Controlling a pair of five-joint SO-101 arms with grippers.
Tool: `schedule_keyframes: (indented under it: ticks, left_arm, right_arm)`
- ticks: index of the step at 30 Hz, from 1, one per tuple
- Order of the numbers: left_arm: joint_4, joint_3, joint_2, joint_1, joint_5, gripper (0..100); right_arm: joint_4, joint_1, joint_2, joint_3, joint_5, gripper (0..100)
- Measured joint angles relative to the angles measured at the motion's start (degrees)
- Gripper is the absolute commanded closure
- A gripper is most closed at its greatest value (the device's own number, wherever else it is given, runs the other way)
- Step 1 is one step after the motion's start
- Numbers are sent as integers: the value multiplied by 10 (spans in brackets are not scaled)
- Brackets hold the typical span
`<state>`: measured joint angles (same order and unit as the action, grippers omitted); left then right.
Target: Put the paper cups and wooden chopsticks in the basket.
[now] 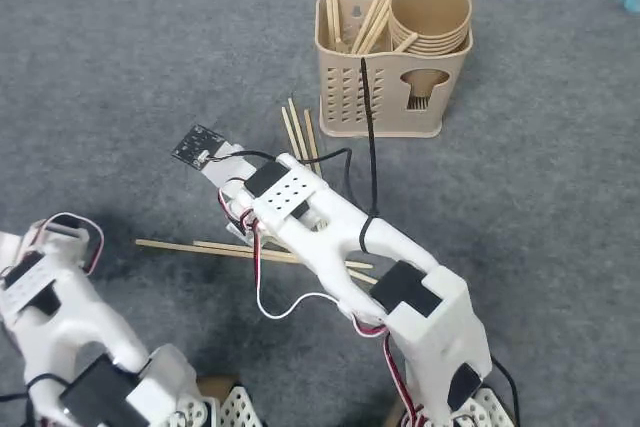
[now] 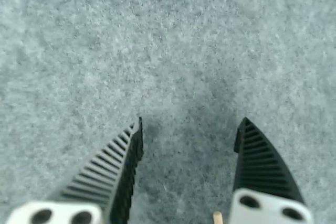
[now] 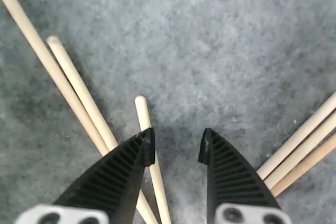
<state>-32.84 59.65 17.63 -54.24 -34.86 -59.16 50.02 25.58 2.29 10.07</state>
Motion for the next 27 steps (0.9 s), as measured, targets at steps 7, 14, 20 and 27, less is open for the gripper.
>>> schedule_keyframes:
  ticks: [7, 14, 20, 27]
  left_arm:
    - [0, 2, 0, 0, 0, 728]
    - [0, 2, 0, 0, 0, 728]
    - [0, 2, 0, 0, 0, 728]
    - [0, 2, 0, 0, 0, 728]
  right_arm:
    - [-1, 36, -16, -25, 0, 844]
    - [85, 35, 12, -43, 1, 882]
    - [98, 17, 19, -42, 1, 971]
    - [76, 4, 5, -42, 0, 991]
